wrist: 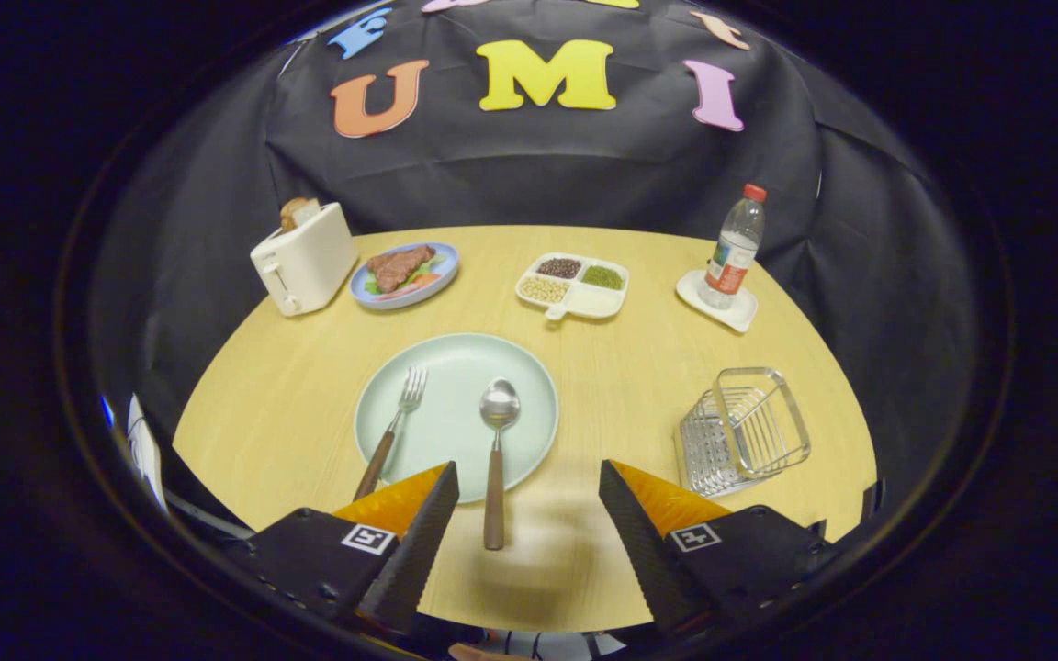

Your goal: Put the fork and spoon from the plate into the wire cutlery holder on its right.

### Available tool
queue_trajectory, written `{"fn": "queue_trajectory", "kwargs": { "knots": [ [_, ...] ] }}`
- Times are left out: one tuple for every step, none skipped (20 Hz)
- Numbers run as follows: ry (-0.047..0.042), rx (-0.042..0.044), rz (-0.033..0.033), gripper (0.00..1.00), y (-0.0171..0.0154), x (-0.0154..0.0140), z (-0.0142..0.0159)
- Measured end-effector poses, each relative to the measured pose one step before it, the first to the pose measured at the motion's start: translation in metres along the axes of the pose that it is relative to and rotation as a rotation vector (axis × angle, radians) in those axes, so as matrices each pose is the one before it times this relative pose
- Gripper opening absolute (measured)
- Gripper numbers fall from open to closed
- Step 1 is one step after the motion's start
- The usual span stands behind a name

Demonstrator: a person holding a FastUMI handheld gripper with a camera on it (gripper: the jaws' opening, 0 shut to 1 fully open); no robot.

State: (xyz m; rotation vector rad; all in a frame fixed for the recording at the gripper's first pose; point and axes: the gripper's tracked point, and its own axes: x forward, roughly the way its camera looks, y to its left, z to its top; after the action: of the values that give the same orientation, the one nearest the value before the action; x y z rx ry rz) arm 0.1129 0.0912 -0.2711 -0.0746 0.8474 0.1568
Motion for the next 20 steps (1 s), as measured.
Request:
{"fn": "queue_trajectory", "kwargs": {
  "knots": [
    [0.02890,-0.00443,0.01273,0.92,0.00435,0.00535,-0.00699],
    [0.03627,-0.00448,0.01305,0.89,0.00406,0.00748,-0.00887],
    [0.05025,0.00557,0.01670,0.87,0.00547,0.00908,-0.00938],
    [0.05064,0.00241,-0.00118,0.87,0.00027,0.00779,-0.01126],
    [0.02726,0.00404,-0.00090,0.86,-0.00033,0.00544,-0.00379],
    [0.01436,0.00673,-0.00384,0.82,0.00010,0.00541,-0.00171],
    [0.01126,0.00879,-0.00452,0.76,-0.00124,0.00511,-0.00003],
    [0.01703,0.00661,-0.00178,0.70,0.00029,0.00452,-0.00102],
    [0.00122,-0.00002,0.02196,0.64,0.00669,0.00716,-0.00001],
    [-0.00469,-0.01197,-0.00252,0.59,-0.00028,-0.00722,0.00258],
    [-0.00490,-0.01783,-0.01745,0.53,-0.00075,-0.00122,0.00244],
    [0.01074,-0.01739,-0.01682,0.47,-0.00029,-0.00051,-0.00004],
    [0.02014,-0.01664,-0.01872,0.47,-0.00086,-0.00148,-0.00307],
    [0.01942,-0.01738,0.00307,0.48,0.00309,0.00165,-0.00445],
    [0.01386,-0.00093,0.00454,0.48,0.00214,0.00417,-0.00335],
    [0.00611,0.00496,-0.00467,0.32,-0.00048,0.00153,0.00422],
    [-0.00050,0.00936,-0.00060,0.22,-0.00136,0.00577,0.00129],
    [0.00585,0.01131,0.00258,0.18,-0.00041,0.00155,-0.00022],
    [0.00847,0.00650,0.00660,0.18,0.00184,0.00290,-0.00028],
    [0.01030,0.00243,0.00353,0.18,0.00106,0.00398,0.00017]
  ]
}}
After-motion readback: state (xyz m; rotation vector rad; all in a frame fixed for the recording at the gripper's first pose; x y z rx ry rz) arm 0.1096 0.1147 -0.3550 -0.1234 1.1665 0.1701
